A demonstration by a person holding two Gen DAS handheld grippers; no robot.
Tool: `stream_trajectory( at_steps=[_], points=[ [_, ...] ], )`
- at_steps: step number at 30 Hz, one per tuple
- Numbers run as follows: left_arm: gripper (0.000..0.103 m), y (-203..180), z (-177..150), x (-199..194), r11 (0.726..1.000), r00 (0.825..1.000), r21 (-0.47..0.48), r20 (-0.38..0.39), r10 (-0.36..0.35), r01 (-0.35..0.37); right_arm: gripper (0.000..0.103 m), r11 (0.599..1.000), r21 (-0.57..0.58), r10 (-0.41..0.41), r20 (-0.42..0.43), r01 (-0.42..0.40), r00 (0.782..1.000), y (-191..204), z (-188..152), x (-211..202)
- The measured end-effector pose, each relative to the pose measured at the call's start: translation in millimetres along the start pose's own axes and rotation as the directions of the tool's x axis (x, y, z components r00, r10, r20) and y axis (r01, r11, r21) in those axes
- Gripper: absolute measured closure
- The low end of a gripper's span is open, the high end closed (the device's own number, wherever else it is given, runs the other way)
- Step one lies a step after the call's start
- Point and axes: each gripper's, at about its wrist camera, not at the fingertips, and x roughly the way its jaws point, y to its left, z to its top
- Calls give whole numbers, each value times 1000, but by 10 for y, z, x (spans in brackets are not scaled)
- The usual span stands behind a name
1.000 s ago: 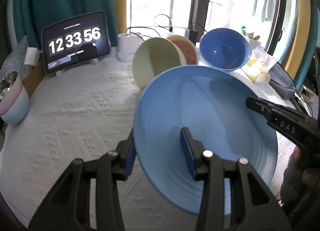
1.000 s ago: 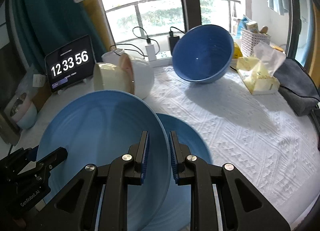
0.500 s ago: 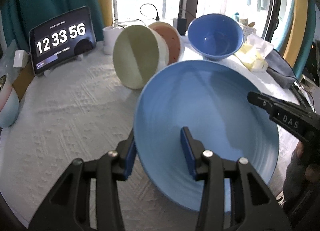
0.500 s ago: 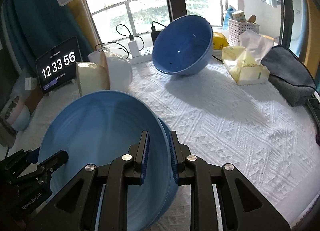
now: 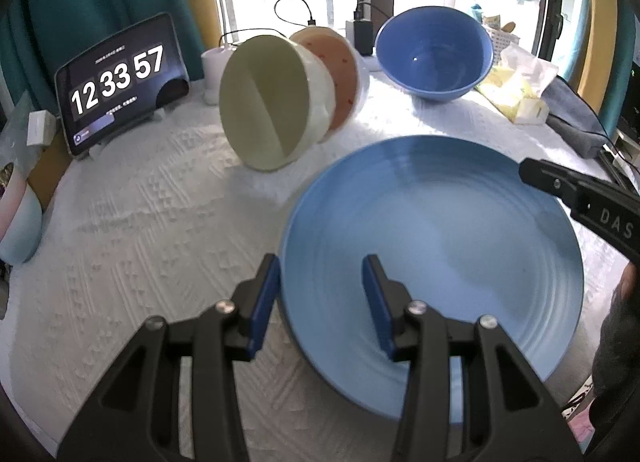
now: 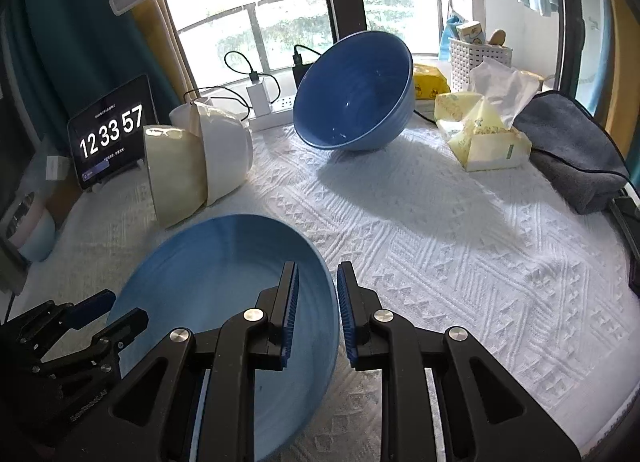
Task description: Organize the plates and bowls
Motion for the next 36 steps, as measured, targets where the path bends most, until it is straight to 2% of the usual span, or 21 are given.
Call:
stream_trajectory(
  at_steps=[8, 13, 20, 25, 28, 32, 36],
  points=[
    [58, 20, 10, 20, 1000, 1000, -8, -8, 5, -5, 80, 999, -5, -33, -44, 33, 998, -75, -45, 130],
    [58, 82, 0, 101, 999, 999, -35, -44, 4, -5, 76, 1000, -5, -16, -57, 15, 998, -93, -100, 207],
    [58, 105, 8, 120, 999, 999, -42, -42, 8, -10, 69, 999, -7, 38, -92, -39, 995, -27, -130, 310],
    [58, 151, 32, 115, 997, 999, -74, -35, -24, 21, 68, 999, 16, 48, -104, -46, 993, -57, -117, 315],
    [57, 165, 44, 135, 995, 998, -86, -36, -49, 46, 58, 998, 42, 53, -113, -48, 992, -108, -124, 325],
    [51, 168, 55, 190, 994, 997, -92, -44, -68, 64, 56, 993, 72, 107, -133, -98, 985, -143, -134, 345],
    [36, 218, 63, 267, 985, 992, -131, -38, -118, 112, 56, 981, 106, 176, -146, -161, 974, -107, -171, 369]
  ],
)
